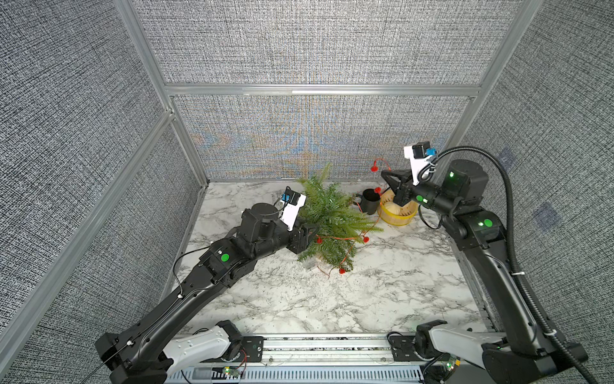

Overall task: Remove string lights from the small christmas tree
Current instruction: Remove the light string from the Christmas tree.

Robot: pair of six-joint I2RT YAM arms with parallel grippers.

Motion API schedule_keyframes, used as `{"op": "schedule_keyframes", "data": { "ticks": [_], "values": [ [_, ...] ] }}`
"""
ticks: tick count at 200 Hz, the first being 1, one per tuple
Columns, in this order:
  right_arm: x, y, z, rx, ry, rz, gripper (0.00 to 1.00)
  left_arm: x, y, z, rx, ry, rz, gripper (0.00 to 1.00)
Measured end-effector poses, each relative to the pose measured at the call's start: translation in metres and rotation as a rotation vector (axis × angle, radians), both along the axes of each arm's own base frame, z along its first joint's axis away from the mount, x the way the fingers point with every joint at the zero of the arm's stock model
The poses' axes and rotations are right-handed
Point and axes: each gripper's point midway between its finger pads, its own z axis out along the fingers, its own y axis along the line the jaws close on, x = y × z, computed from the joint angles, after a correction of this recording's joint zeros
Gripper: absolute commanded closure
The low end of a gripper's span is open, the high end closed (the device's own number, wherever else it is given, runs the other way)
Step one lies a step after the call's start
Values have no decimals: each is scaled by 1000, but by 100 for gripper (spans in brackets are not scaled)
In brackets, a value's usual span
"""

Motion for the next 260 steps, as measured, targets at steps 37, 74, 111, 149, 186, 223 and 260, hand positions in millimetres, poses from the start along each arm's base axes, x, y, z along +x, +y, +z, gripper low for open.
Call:
{"op": "schedule_keyframes", "data": {
  "ticks": [37,74,111,149,186,223,260],
  "values": [
    [-17,-6,-3,-4,8,-12,100,-3,3,-9,-16,41,19,46],
    [-31,-13,-3,-9,10,-32,100,-5,12,-11,-29,53,55,46],
    [-47,-19,-7,-15,24,-45,100,-8,17,-22,-47,100,82,48],
    [-61,-23,-14,-7,46,-50,100,-10,19,-28,-72,139,103,48],
    [-74,-25,-25,-1,94,-48,100,-10,19,-38,-80,184,122,48],
    [-94,-27,-34,8,139,-42,100,-10,17,-42,-90,210,128,44],
    [-111,-28,-24,32,158,-25,100,-11,11,-45,-93,231,104,44]
  ]
}}
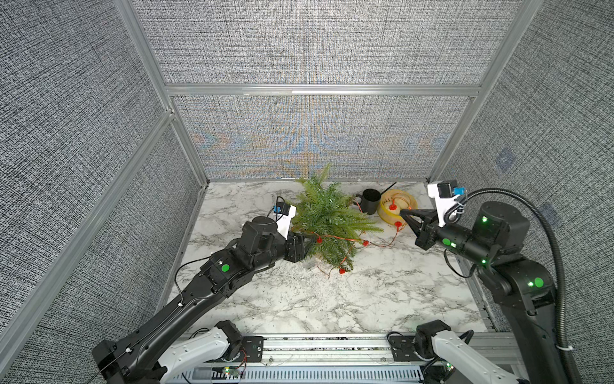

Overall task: Remove string lights from the small christmas tree
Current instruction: Remove the light string from the Christmas tree.

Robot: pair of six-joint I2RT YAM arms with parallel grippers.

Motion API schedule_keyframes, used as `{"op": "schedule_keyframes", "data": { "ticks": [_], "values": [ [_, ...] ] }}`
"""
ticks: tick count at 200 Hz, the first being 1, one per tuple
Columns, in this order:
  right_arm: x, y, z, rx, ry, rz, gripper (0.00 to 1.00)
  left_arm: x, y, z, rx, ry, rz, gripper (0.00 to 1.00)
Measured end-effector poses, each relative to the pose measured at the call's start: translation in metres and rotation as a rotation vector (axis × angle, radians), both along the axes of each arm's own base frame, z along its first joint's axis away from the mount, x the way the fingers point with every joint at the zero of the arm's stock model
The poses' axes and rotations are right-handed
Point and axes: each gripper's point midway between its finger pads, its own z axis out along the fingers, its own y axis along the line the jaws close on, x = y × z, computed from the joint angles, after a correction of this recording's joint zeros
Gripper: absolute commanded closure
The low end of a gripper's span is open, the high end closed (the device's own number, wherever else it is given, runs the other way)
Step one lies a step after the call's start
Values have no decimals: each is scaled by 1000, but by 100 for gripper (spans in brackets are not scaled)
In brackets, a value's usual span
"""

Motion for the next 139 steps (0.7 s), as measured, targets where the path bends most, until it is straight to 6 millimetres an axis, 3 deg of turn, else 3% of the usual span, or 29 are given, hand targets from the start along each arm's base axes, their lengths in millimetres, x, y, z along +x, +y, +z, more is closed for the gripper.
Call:
{"op": "schedule_keyframes", "data": {
  "ticks": [65,139],
  "values": [
    [-12,14,25,62,14,90,100,-3,0,-5,-5,20,-4,43],
    [-3,33,45,105,5,170,100,-4,11,0,-17,-7,35,38]
  ]
}}
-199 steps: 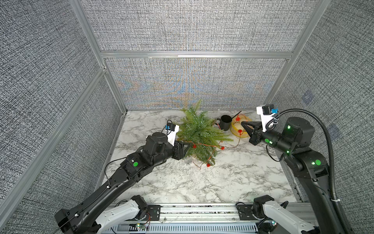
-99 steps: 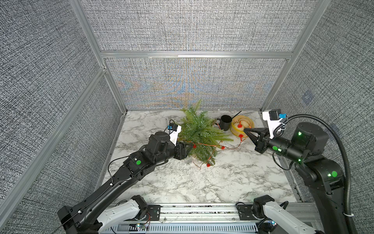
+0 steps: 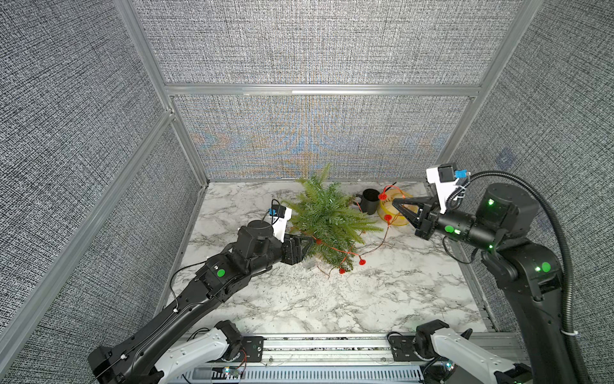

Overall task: Remove string lights from the small christmas tree
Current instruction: Remove the light string from the Christmas tree.

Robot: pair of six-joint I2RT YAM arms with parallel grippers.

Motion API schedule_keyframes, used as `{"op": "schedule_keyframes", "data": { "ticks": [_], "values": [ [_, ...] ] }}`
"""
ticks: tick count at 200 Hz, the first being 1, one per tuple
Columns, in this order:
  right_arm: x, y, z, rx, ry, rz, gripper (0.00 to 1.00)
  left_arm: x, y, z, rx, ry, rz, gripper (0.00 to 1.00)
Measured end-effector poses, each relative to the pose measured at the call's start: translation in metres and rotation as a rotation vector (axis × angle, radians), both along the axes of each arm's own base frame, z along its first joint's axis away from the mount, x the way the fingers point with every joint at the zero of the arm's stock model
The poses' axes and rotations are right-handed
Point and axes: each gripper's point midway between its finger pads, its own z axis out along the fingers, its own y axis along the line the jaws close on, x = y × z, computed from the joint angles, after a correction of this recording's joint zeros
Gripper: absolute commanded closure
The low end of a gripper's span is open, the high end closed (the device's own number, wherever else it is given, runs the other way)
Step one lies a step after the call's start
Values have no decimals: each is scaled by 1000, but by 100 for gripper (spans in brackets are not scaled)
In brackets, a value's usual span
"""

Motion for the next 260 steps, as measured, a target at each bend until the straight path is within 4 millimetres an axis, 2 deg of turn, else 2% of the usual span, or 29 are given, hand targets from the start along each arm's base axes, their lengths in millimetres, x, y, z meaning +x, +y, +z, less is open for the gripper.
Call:
{"op": "schedule_keyframes", "data": {
  "ticks": [28,66,98,121,154,207,260],
  "values": [
    [0,3,3,5,-15,14,100,-1,2,-1,-2,3,6,30],
    [-4,4,-8,3,12,17,100,-6,14,-2,-4,15,42,28],
    [-16,1,-13,13,24,19,100,-10,18,-17,-14,72,64,28],
    [-25,-2,-24,21,70,18,100,-7,13,-29,-7,112,70,28],
    [-35,-2,-38,40,130,26,100,-1,1,-35,-11,143,55,28],
    [-47,1,-86,40,312,47,100,2,-7,-39,-30,179,59,28],
    [-69,-3,-98,34,386,69,100,8,-7,-45,-20,197,95,31]
  ]
}}
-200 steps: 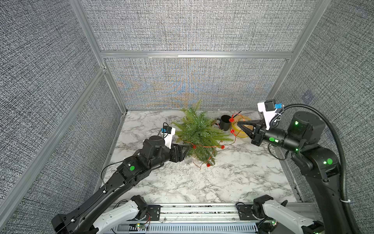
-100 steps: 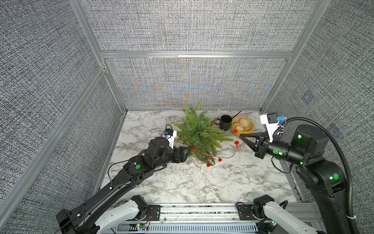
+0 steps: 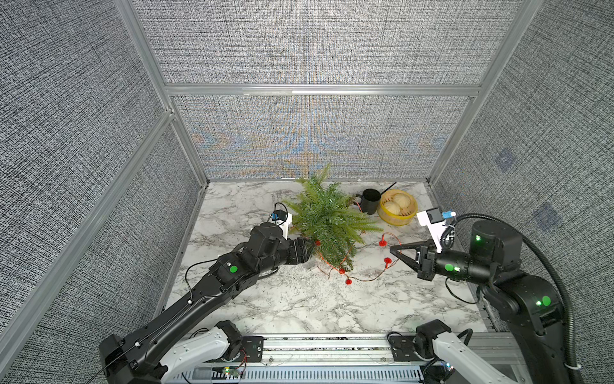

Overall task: Remove string lights from the small christmas tree
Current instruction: Remove the light string from the Christmas tree.

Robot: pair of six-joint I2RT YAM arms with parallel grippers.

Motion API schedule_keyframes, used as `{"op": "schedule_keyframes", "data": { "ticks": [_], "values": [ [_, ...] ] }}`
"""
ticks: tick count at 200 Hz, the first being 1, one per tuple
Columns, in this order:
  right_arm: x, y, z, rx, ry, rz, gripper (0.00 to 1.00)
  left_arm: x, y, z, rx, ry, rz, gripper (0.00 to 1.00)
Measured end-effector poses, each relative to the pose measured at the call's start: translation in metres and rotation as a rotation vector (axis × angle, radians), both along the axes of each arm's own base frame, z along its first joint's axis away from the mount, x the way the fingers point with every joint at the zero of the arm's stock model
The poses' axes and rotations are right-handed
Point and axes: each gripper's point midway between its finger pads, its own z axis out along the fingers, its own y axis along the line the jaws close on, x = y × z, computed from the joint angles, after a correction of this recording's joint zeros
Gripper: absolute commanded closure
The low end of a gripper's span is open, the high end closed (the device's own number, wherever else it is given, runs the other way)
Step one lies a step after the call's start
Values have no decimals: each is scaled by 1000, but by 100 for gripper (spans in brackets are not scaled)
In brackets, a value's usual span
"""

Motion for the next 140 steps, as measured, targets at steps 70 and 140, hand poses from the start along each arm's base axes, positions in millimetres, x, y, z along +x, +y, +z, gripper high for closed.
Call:
{"op": "schedule_keyframes", "data": {
  "ticks": [70,140],
  "values": [
    [-2,5,-20,10,76,25,100,12,2,-13,28,32,74,39],
    [7,14,-23,44,84,44,100,23,1,-19,49,36,115,42]
  ]
}}
